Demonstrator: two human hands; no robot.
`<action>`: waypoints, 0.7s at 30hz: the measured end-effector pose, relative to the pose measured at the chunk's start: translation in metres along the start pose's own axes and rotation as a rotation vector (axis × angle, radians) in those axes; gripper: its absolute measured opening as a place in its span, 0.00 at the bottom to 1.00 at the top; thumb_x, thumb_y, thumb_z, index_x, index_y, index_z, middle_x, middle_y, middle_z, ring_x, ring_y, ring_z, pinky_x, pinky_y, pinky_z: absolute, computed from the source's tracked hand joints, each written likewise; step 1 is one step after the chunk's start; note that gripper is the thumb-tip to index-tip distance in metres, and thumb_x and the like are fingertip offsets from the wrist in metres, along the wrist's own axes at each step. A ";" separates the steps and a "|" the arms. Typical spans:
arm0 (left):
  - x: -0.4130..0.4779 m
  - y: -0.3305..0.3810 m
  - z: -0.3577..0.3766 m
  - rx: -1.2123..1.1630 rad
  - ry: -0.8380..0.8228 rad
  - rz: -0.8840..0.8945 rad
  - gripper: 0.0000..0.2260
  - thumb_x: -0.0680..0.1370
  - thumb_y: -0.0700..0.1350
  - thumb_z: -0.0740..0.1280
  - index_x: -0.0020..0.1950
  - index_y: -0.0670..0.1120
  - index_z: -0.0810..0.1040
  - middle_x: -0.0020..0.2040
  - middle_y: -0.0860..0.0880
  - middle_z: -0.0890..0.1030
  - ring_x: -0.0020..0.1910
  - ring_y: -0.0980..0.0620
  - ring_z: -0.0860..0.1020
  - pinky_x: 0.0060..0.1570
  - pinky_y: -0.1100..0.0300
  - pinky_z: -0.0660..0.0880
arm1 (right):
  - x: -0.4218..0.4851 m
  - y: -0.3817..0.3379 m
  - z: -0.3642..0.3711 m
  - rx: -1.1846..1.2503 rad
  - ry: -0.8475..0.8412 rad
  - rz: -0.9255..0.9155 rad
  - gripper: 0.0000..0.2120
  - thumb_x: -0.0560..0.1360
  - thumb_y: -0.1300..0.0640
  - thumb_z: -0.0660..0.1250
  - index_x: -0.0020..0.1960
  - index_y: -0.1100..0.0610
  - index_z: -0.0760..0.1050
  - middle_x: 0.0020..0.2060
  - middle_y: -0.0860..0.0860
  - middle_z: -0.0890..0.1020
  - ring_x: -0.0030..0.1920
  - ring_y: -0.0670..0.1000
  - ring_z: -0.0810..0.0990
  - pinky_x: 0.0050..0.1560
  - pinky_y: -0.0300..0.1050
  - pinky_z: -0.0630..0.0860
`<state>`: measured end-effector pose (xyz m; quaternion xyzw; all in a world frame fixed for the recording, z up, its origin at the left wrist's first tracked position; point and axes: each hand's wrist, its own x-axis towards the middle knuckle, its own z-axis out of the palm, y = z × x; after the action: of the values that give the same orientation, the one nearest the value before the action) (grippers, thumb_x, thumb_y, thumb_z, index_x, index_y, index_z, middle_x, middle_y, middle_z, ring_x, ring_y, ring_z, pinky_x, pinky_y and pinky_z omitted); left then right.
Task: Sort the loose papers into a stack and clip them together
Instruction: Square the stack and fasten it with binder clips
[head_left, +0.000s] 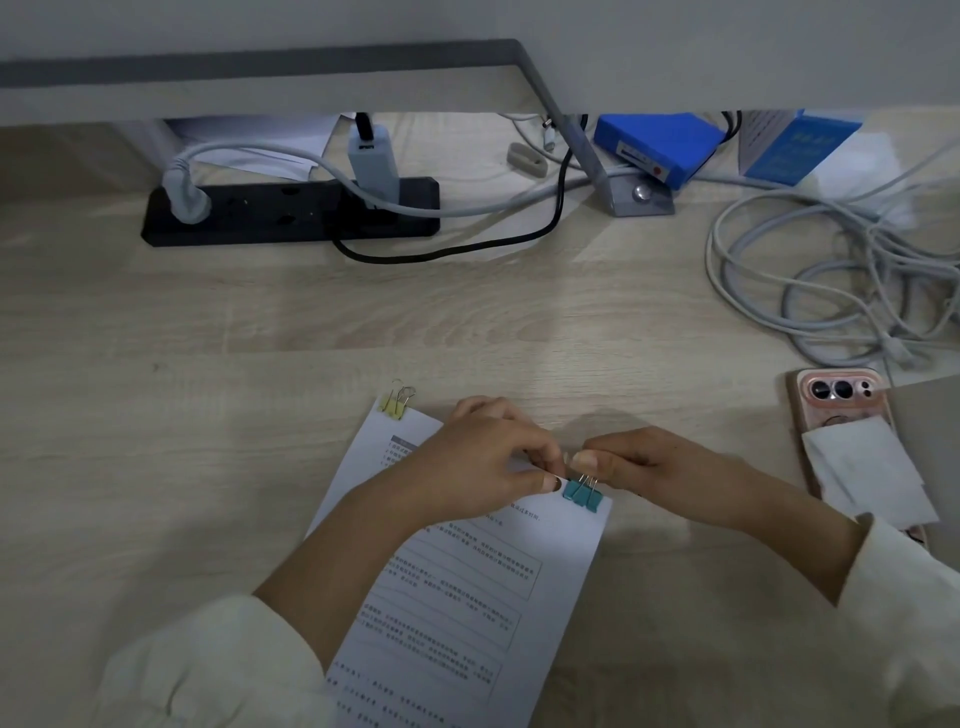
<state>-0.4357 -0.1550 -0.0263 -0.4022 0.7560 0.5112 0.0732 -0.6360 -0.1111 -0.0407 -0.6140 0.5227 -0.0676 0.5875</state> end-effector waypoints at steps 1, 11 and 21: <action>0.000 0.000 0.000 -0.002 0.001 -0.007 0.03 0.74 0.52 0.66 0.43 0.62 0.75 0.51 0.57 0.71 0.64 0.54 0.60 0.66 0.55 0.57 | 0.000 0.000 0.000 0.009 -0.006 0.011 0.25 0.72 0.41 0.53 0.38 0.63 0.72 0.31 0.49 0.70 0.31 0.42 0.66 0.35 0.33 0.65; -0.003 -0.002 -0.009 -0.014 0.068 -0.024 0.05 0.74 0.52 0.66 0.43 0.64 0.74 0.53 0.56 0.74 0.63 0.53 0.64 0.65 0.52 0.62 | -0.013 -0.006 0.011 0.304 0.173 0.068 0.21 0.75 0.40 0.50 0.39 0.54 0.72 0.33 0.49 0.77 0.34 0.45 0.76 0.41 0.40 0.75; -0.033 0.007 -0.028 -0.073 0.622 0.063 0.09 0.77 0.46 0.64 0.54 0.57 0.77 0.43 0.62 0.74 0.54 0.56 0.70 0.60 0.58 0.61 | -0.037 -0.029 0.115 0.766 0.353 0.130 0.13 0.77 0.56 0.63 0.59 0.44 0.76 0.55 0.45 0.82 0.56 0.47 0.81 0.52 0.44 0.79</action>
<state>-0.4102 -0.1597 0.0092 -0.5182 0.7354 0.3922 -0.1918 -0.5561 -0.0169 -0.0326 -0.2961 0.5900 -0.3239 0.6777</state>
